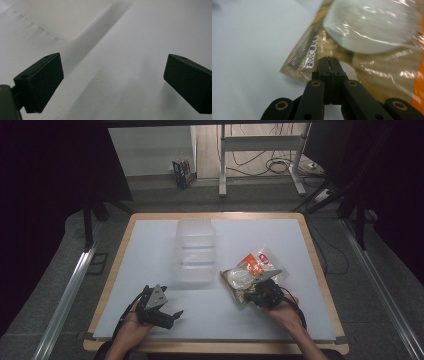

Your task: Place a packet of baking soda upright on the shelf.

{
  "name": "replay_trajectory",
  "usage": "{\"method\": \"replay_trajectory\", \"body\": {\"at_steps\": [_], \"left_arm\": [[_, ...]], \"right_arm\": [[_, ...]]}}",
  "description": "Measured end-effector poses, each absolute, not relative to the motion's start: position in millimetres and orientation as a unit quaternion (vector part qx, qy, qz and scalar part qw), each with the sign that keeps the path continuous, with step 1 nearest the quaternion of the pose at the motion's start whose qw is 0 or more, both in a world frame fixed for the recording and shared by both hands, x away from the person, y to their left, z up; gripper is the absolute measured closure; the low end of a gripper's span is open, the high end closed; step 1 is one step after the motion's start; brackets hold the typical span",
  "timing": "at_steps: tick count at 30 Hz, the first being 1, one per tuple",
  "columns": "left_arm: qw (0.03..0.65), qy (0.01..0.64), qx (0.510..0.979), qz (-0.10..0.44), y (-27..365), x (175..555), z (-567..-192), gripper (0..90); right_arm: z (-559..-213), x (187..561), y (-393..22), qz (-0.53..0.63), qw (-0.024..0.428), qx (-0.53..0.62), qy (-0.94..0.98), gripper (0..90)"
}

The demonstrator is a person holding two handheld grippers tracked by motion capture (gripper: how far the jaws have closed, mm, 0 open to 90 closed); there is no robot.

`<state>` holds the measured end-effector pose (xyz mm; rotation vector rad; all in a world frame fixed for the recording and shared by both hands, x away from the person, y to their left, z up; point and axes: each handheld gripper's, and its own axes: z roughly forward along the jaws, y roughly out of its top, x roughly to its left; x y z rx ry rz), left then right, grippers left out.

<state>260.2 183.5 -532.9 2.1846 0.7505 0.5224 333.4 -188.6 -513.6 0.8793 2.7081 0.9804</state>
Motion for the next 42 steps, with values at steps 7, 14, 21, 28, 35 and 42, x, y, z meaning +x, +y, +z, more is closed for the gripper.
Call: {"method": "replay_trajectory", "body": {"at_steps": [7, 14, 21, 28, 35, 42], "left_arm": [[0.377, 0.294, 0.854, 0.204, 184, 260, -533, 2.6], [0.379, 0.294, 0.853, 0.205, 185, 260, -533, 2.6], [0.381, 0.295, 0.852, 0.202, 186, 260, -532, 2.7], [0.388, 0.300, 0.850, 0.191, 187, 260, -531, 3.3], [0.392, 0.304, 0.849, 0.180, 188, 261, -531, 3.2], [0.395, 0.306, 0.847, 0.181, 189, 261, -532, 3.2]], "right_arm": [[-515, 330, -165, 0.324, 0.048, 0.270, 0.905, 88.6], [-514, 328, -162, 0.321, 0.049, 0.272, 0.906, 88.5], [-508, 327, -166, 0.326, 0.048, 0.271, 0.904, 85.8], [-496, 327, -176, 0.339, 0.064, 0.275, 0.897, 76.6], [-484, 330, -192, 0.352, 0.076, 0.294, 0.885, 65.9], [-475, 334, -212, 0.357, 0.119, 0.321, 0.869, 53.1]]}}
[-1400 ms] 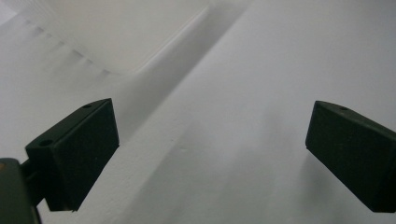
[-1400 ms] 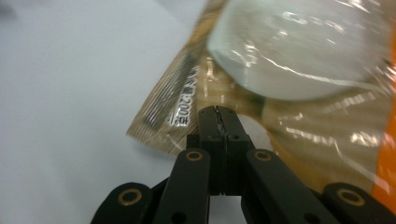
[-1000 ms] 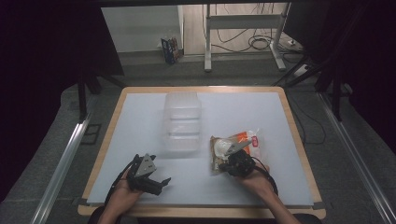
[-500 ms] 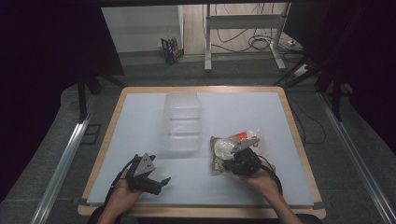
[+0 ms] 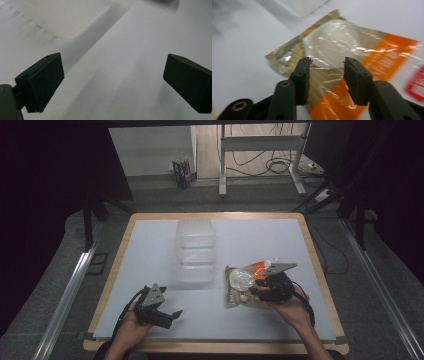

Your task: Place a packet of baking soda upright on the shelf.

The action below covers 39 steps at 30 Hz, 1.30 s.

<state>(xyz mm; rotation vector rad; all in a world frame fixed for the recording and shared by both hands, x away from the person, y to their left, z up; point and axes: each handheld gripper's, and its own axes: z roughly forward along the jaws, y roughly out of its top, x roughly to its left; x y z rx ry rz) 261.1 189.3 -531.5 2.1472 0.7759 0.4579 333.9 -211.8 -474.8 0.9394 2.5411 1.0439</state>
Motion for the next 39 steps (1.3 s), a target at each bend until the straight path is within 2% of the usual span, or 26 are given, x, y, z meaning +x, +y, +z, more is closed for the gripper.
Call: {"method": "replay_trajectory", "body": {"at_steps": [6, 21, 31, 39], "left_arm": [[0.394, 0.304, 0.848, 0.182, 189, 261, -532, 3.2], [0.391, 0.300, 0.850, 0.184, 188, 261, -532, 3.2], [0.384, 0.296, 0.854, 0.189, 186, 260, -533, 3.2], [0.382, 0.295, 0.855, 0.189, 185, 260, -533, 3.2]], "right_arm": [[-465, 337, -229, 0.355, 0.154, 0.339, 0.857, 42.2], [-460, 346, -265, 0.362, 0.181, 0.393, 0.825, 31.1], [-471, 352, -270, 0.356, 0.175, 0.405, 0.824, 24.2], [-485, 358, -262, 0.361, 0.136, 0.408, 0.828, 24.6]]}}
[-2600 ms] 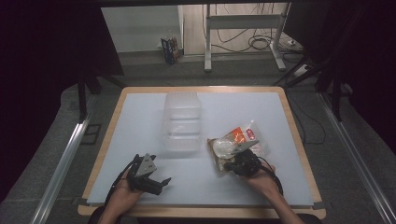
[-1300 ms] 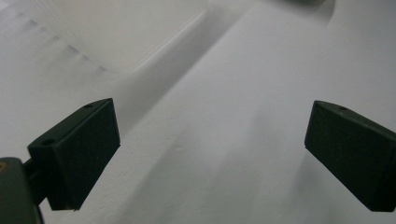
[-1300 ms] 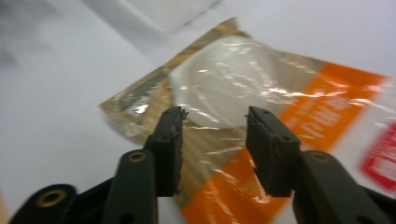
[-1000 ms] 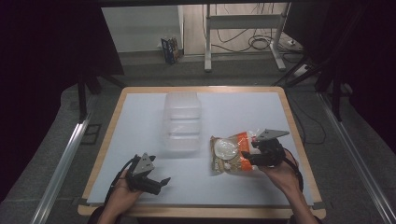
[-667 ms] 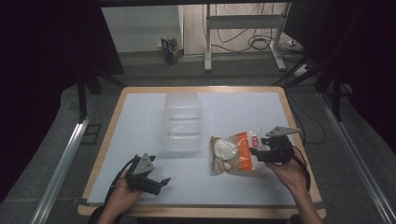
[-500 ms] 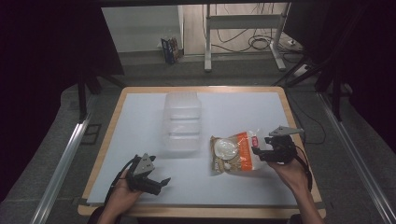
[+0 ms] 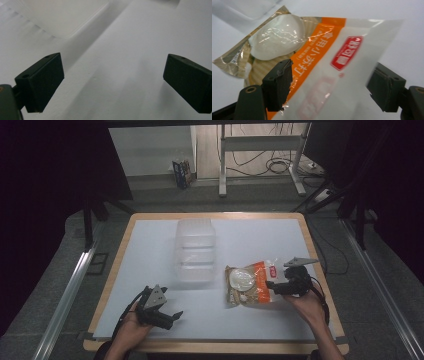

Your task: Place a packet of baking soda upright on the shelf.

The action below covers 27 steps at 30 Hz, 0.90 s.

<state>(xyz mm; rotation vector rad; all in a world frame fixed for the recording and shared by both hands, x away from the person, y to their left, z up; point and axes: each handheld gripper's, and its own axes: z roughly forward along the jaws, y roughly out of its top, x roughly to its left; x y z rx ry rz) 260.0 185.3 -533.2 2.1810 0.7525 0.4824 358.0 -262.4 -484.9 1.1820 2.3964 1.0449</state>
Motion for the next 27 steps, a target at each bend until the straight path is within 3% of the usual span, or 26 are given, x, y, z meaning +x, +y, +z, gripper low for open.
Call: {"method": "replay_trajectory", "body": {"at_steps": [5, 11, 15, 16, 17, 19, 27], "left_arm": [[0.382, 0.294, 0.855, 0.189, 185, 260, -533, 3.2], [0.381, 0.294, 0.856, 0.189, 184, 260, -534, 3.2], [0.381, 0.292, 0.856, 0.192, 184, 260, -533, 3.2], [0.381, 0.292, 0.856, 0.192, 184, 260, -533, 3.2], [0.383, 0.290, 0.855, 0.194, 184, 259, -532, 3.2], [0.383, 0.290, 0.855, 0.196, 184, 259, -532, 3.2], [0.384, 0.288, 0.854, 0.201, 183, 258, -532, 3.2]], "right_arm": [[-490, 361, -252, 0.353, 0.123, 0.401, 0.836, 27.0], [-494, 366, -244, 0.365, 0.081, 0.405, 0.834, 40.2], [-494, 366, -233, 0.371, 0.066, 0.393, 0.839, 62.2], [-494, 366, -233, 0.371, 0.066, 0.393, 0.839, 62.2], [-492, 363, -231, 0.359, 0.084, 0.388, 0.844, 76.1], [-491, 362, -231, 0.354, 0.092, 0.389, 0.846, 85.9], [-481, 360, -229, 0.369, 0.088, 0.384, 0.842, 88.3]]}}
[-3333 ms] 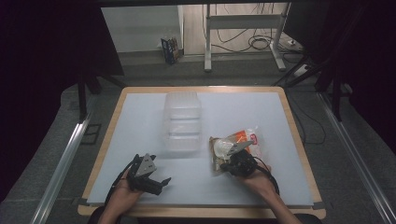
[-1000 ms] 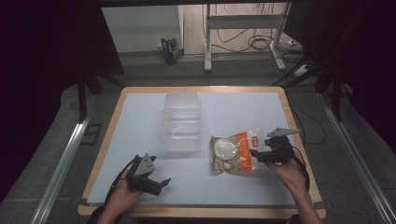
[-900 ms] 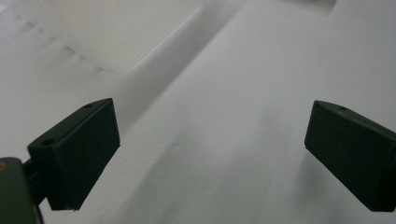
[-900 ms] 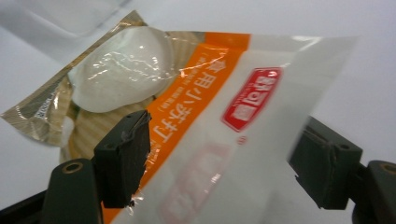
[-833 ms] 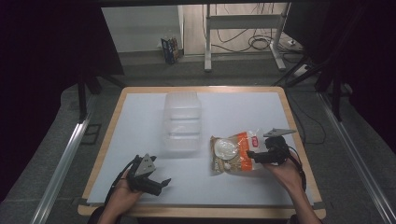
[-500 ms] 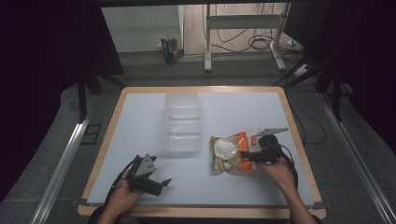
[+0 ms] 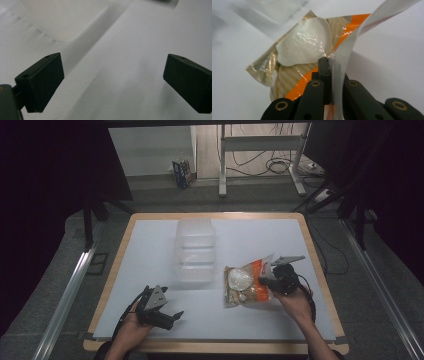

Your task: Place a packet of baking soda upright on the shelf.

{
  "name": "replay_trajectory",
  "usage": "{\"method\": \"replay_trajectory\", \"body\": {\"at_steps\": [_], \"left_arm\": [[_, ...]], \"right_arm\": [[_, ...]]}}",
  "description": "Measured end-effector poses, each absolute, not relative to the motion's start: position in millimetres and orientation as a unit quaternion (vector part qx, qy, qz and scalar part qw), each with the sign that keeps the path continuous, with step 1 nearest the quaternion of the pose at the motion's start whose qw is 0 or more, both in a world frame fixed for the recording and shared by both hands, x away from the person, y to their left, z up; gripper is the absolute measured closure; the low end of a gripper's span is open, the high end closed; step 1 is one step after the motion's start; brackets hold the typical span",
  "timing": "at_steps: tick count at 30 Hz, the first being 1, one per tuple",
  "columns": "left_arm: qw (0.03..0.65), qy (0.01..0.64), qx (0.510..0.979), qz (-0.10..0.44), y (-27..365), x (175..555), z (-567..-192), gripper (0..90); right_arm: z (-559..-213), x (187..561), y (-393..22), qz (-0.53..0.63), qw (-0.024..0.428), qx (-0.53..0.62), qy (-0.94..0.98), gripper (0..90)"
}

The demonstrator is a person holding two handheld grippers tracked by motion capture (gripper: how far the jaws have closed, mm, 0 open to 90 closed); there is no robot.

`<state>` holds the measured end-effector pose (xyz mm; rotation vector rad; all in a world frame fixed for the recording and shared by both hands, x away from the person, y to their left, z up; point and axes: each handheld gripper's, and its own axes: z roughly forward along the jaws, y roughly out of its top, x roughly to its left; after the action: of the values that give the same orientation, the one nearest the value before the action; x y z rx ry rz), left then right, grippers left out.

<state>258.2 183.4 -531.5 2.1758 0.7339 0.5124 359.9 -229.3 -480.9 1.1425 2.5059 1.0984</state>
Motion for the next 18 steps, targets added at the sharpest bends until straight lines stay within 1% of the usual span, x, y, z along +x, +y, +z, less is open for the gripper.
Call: {"method": "replay_trajectory", "body": {"at_steps": [5, 6, 11, 18], "left_arm": [[0.384, 0.288, 0.853, 0.203, 184, 258, -531, 3.2], [0.384, 0.288, 0.853, 0.203, 184, 258, -531, 3.2], [0.383, 0.288, 0.854, 0.204, 184, 258, -531, 3.2], [0.384, 0.287, 0.854, 0.204, 184, 258, -531, 3.1]], "right_arm": [[-459, 359, -222, 0.385, 0.081, 0.364, 0.844, 88.4], [-459, 359, -222, 0.385, 0.081, 0.364, 0.844, 88.4], [-438, 361, -211, 0.379, 0.089, 0.345, 0.854, 88.4], [-419, 363, -203, 0.375, 0.102, 0.327, 0.862, 88.5]]}}
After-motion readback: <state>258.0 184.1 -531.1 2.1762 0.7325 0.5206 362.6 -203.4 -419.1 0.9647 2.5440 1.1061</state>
